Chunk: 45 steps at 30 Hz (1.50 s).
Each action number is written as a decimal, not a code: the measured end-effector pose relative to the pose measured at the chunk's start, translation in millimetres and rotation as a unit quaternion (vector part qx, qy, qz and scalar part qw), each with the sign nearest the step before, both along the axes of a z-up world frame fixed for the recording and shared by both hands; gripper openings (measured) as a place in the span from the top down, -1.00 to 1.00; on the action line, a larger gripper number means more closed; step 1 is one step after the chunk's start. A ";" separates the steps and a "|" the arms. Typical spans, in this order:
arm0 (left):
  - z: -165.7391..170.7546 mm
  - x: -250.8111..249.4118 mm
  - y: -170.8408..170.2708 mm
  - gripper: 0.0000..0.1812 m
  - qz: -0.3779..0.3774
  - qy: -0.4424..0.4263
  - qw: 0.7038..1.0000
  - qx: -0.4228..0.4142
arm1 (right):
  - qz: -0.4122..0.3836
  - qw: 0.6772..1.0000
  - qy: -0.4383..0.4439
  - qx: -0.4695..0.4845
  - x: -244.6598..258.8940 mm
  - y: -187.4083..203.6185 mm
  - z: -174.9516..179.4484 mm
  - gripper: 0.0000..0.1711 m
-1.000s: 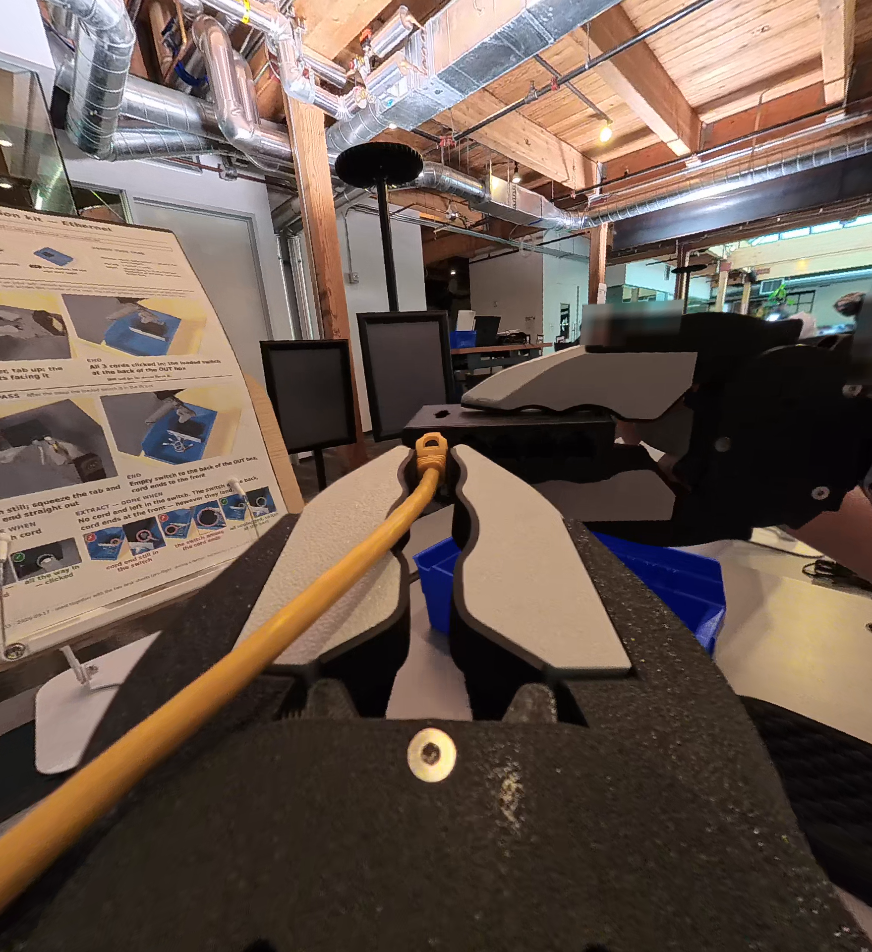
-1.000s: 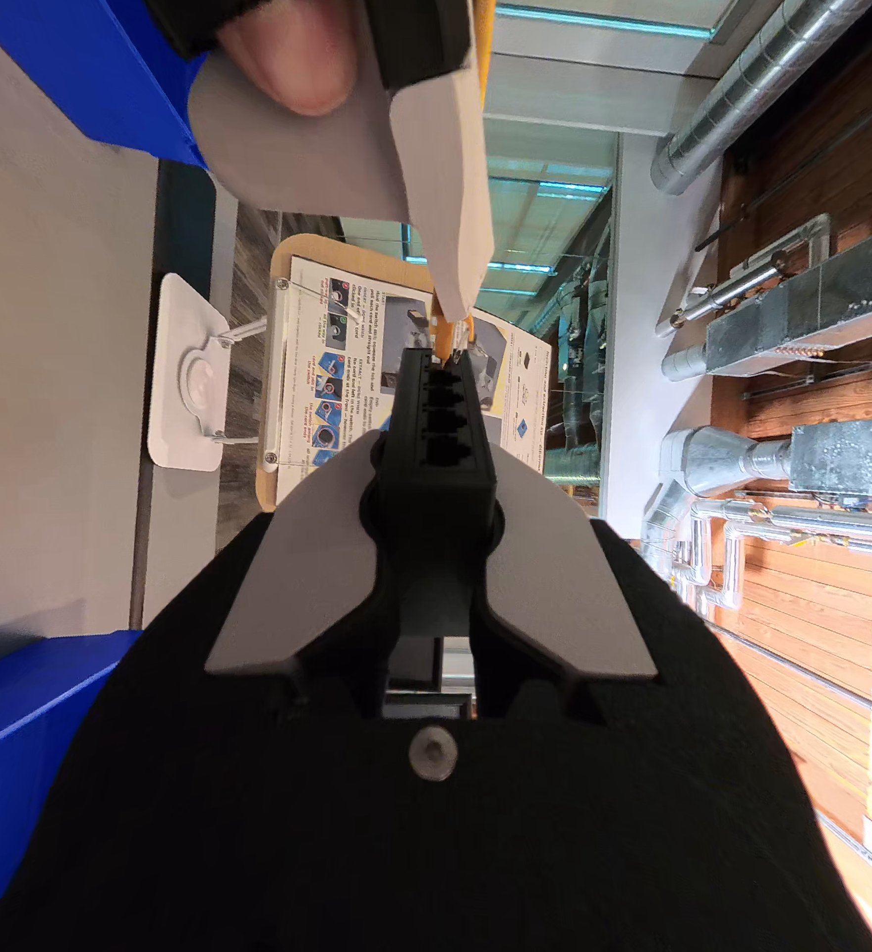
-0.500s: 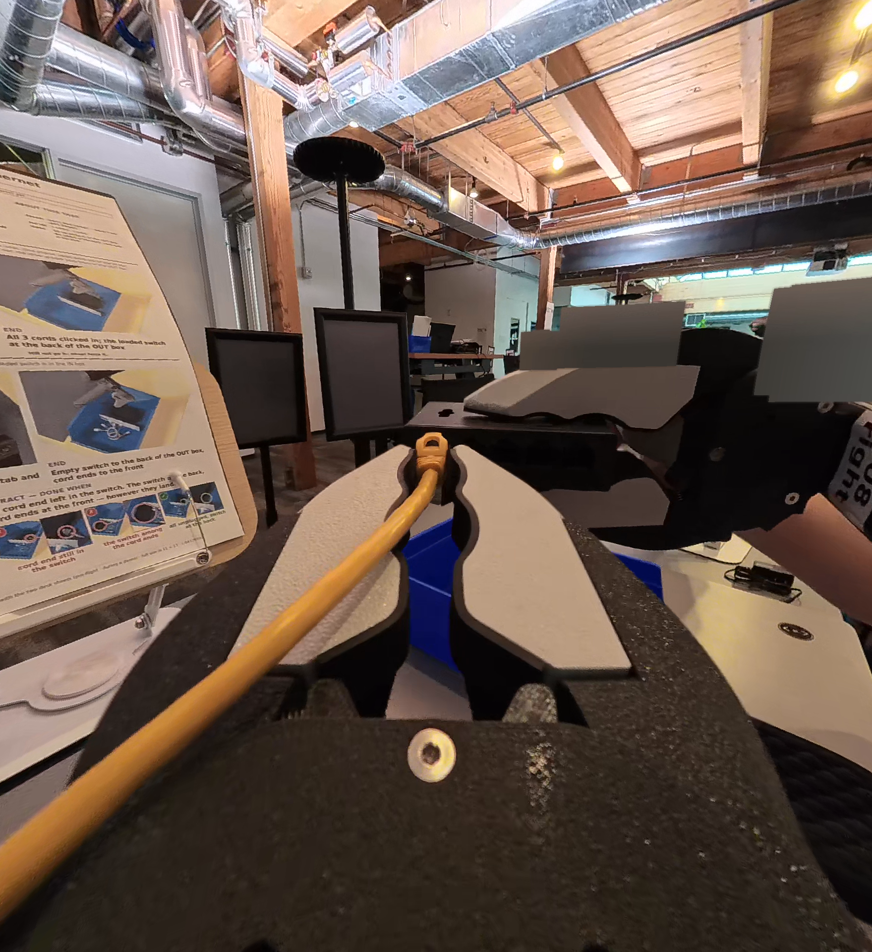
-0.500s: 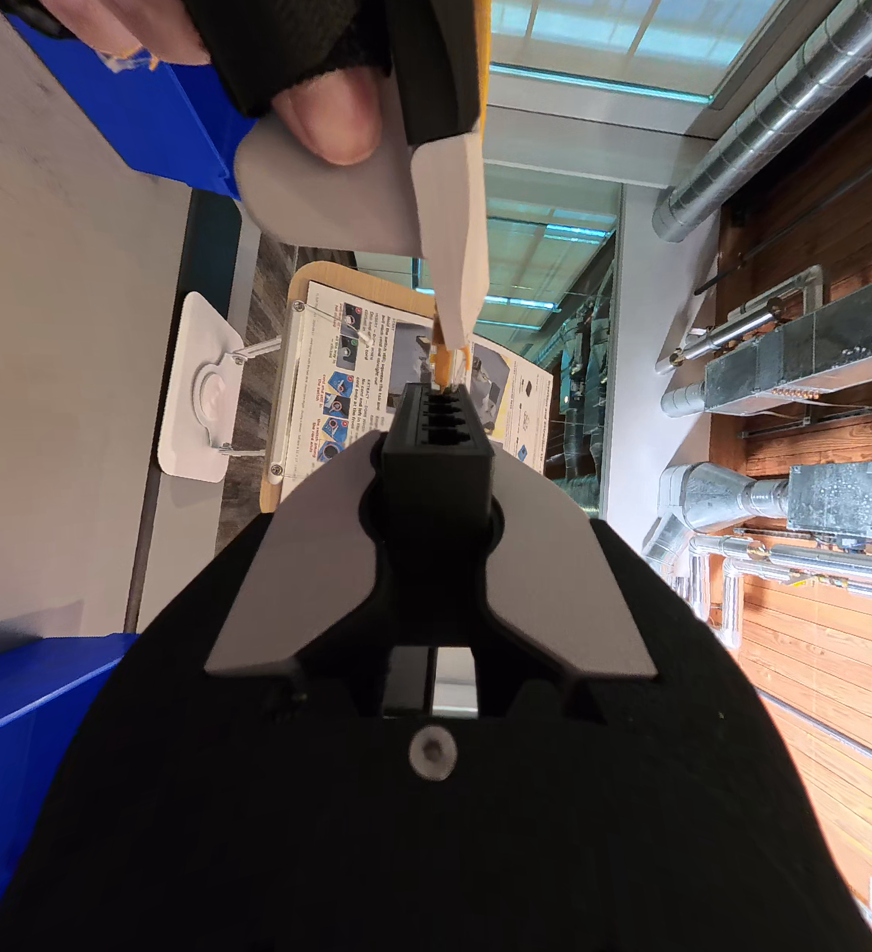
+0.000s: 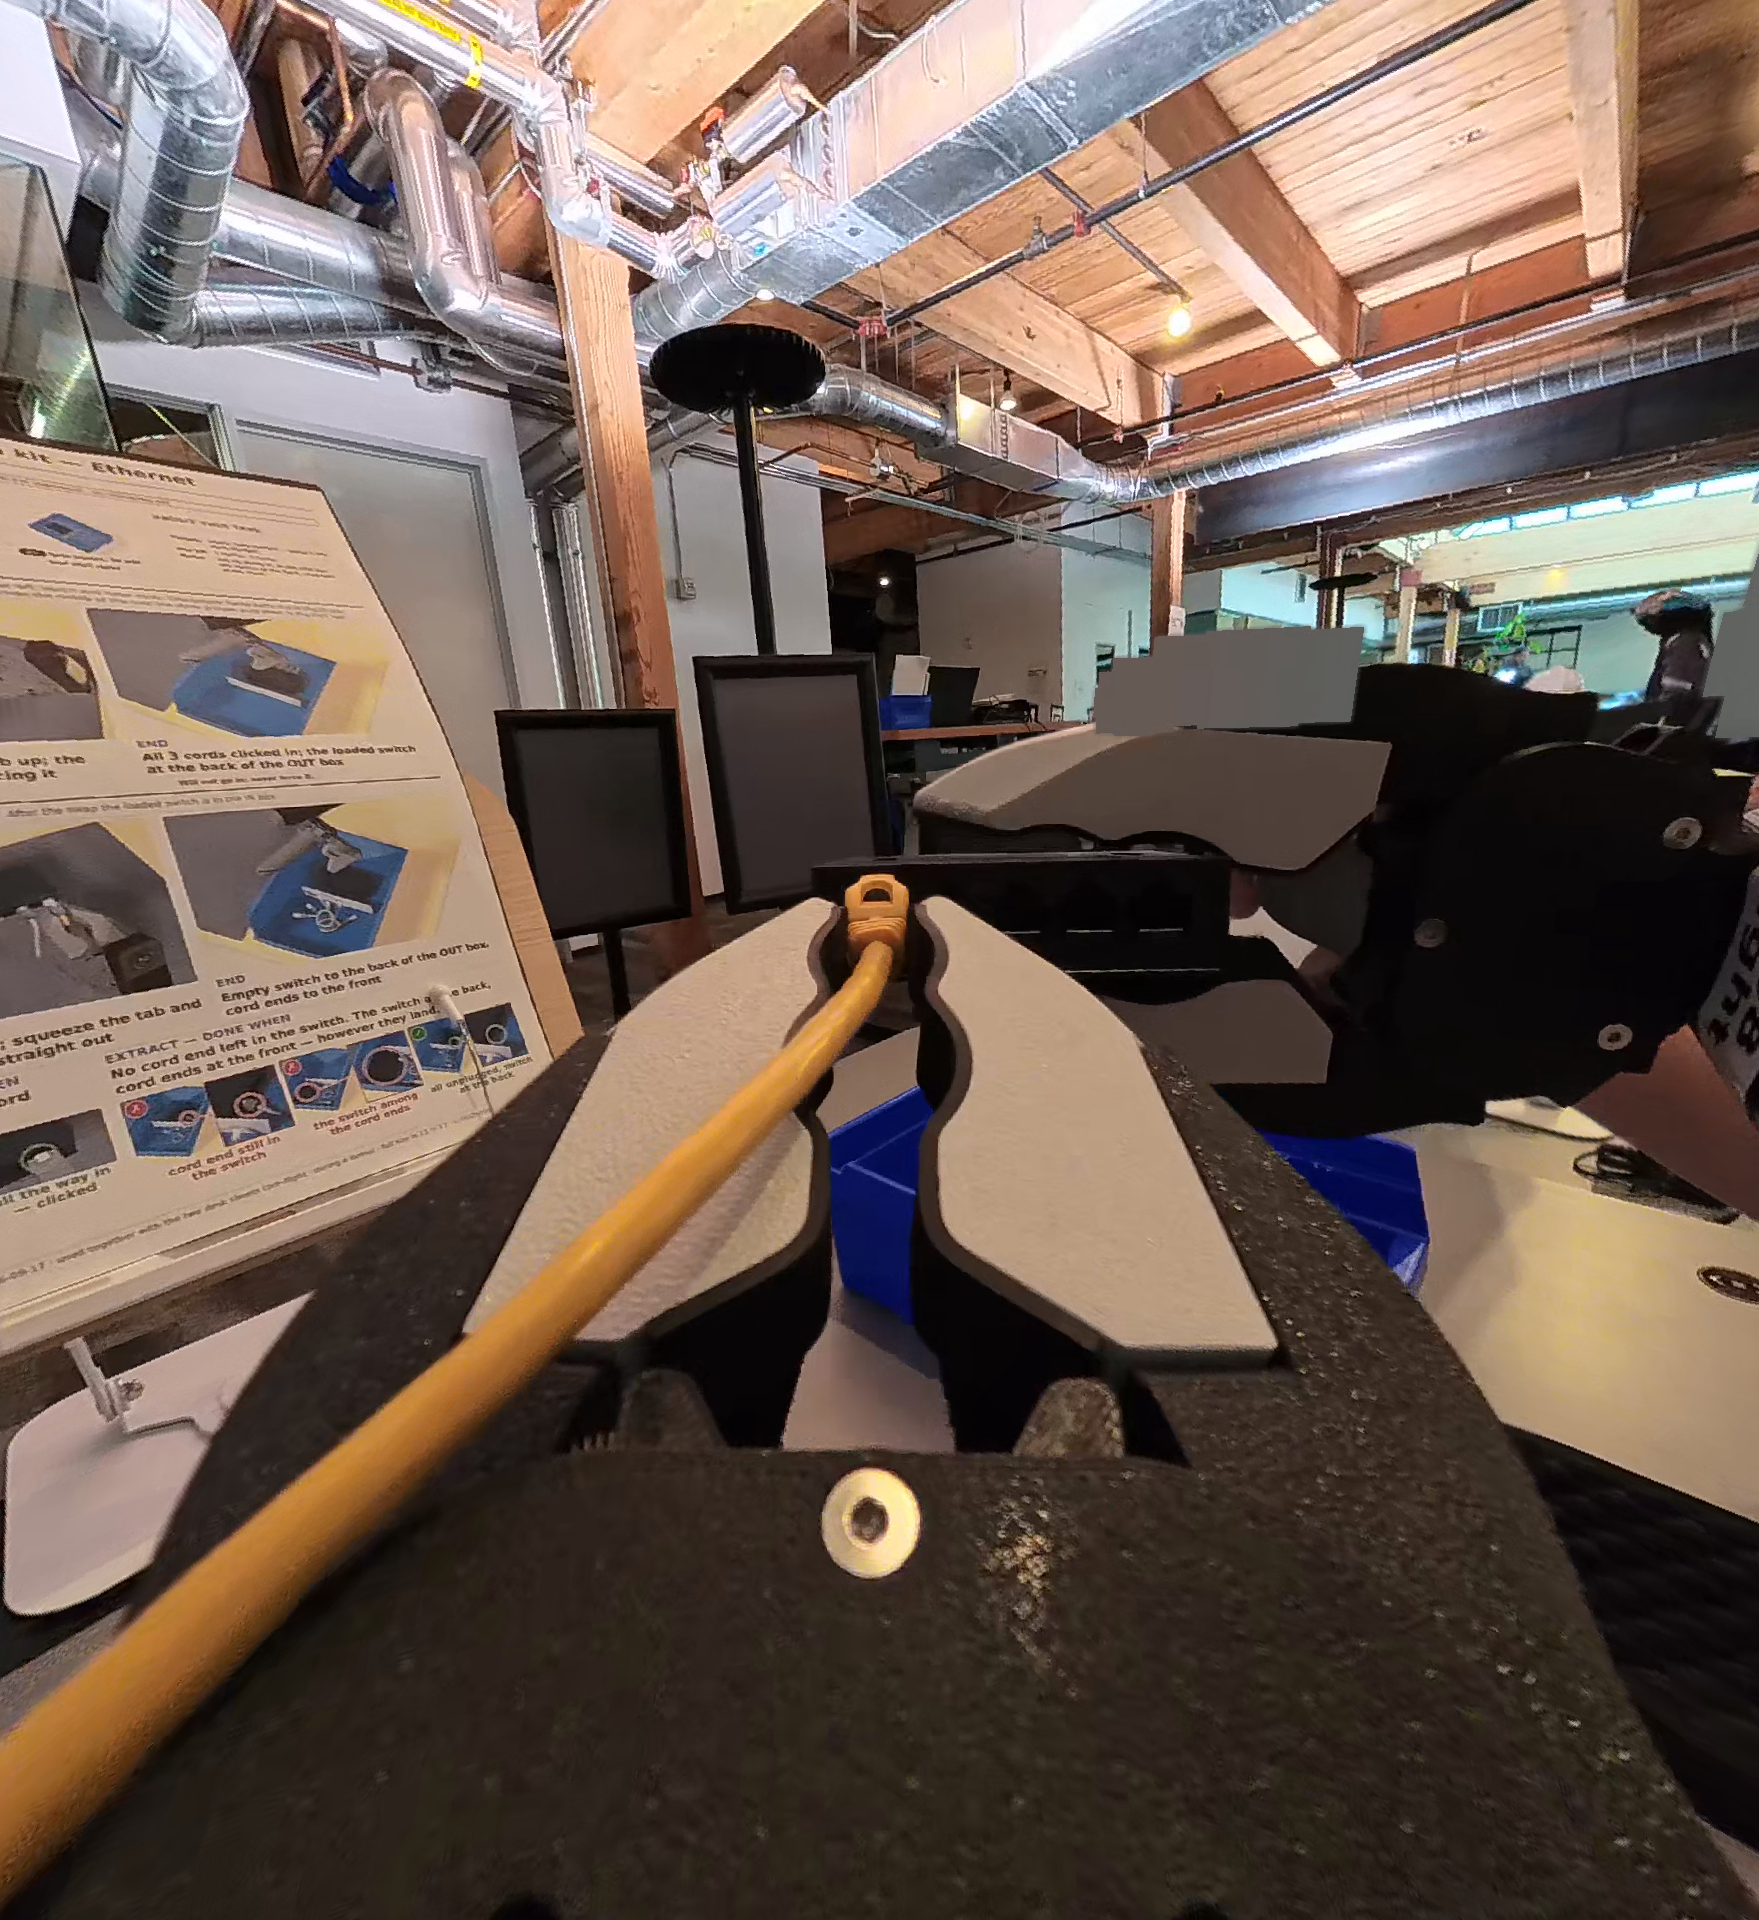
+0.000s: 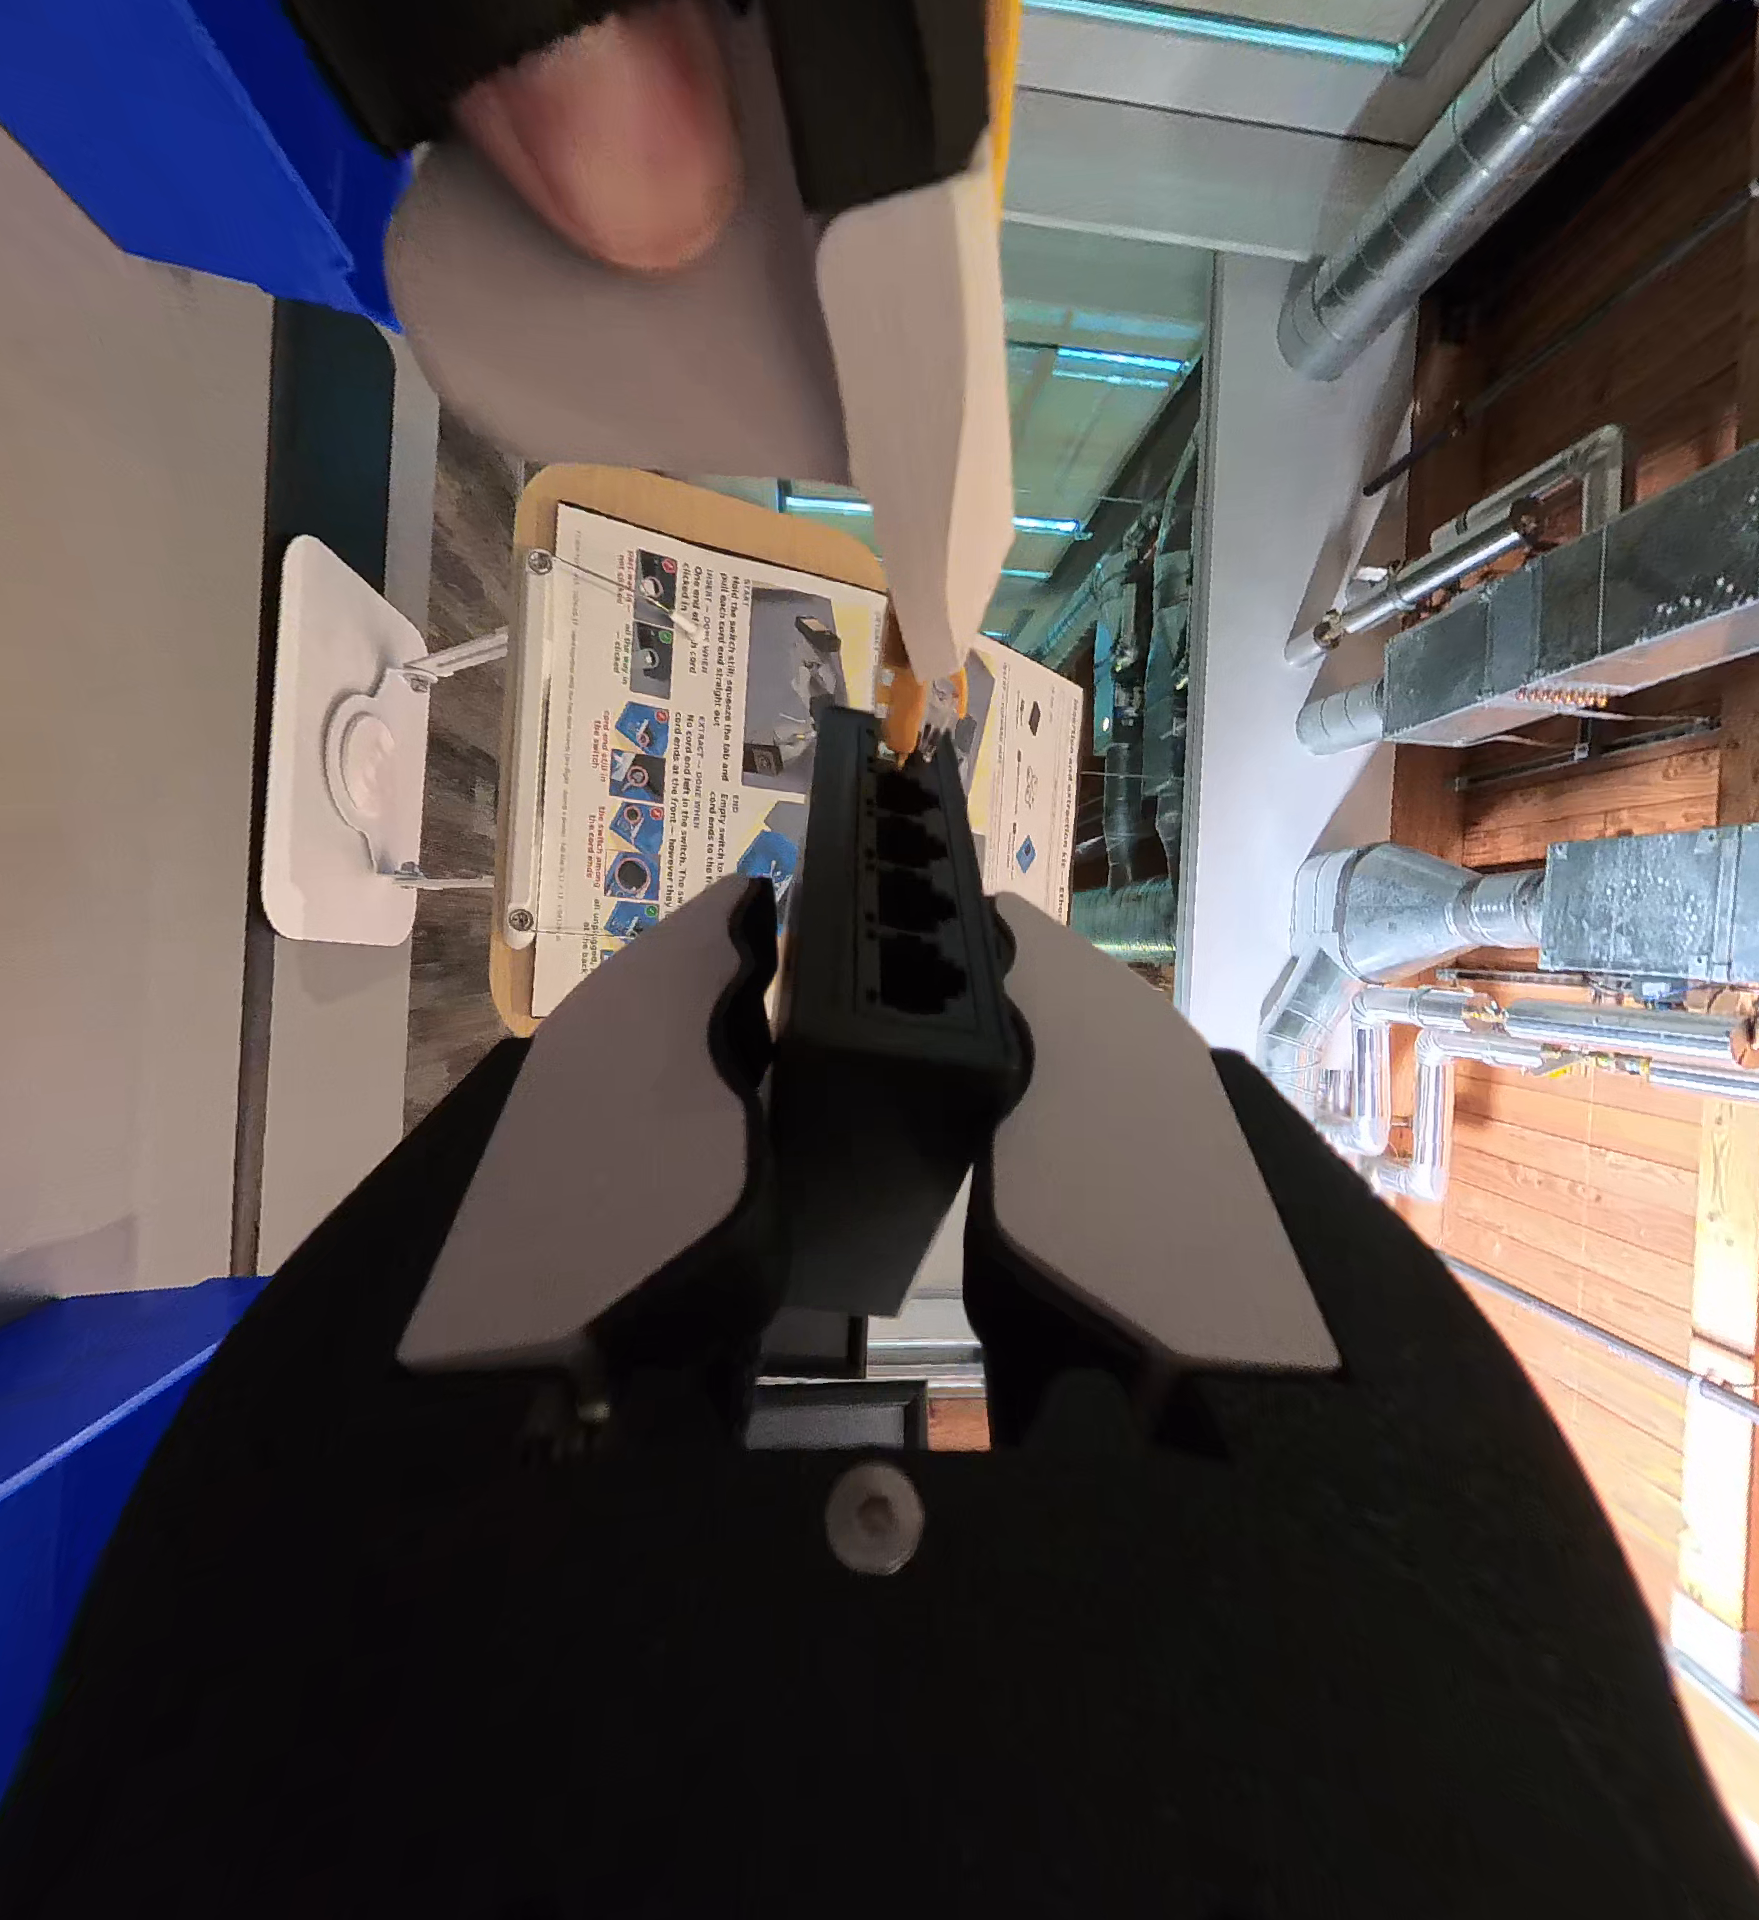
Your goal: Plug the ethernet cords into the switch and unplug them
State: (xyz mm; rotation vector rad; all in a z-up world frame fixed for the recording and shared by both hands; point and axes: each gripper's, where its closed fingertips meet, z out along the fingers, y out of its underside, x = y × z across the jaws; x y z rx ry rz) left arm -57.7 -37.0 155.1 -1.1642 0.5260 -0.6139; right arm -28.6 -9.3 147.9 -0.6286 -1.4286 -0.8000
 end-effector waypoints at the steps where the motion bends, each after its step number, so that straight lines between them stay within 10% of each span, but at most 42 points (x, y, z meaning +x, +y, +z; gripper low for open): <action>1: 0.5 -0.2 -0.4 0.88 -0.001 -0.001 1.000 0.000 | -0.001 1.000 0.003 -0.001 0.2 0.3 1.1 0.59; 45: -1.3 2.0 0.1 0.88 0.014 0.031 0.999 0.014 | 0.011 0.999 -0.014 0.030 -0.4 -6.5 3.2 0.65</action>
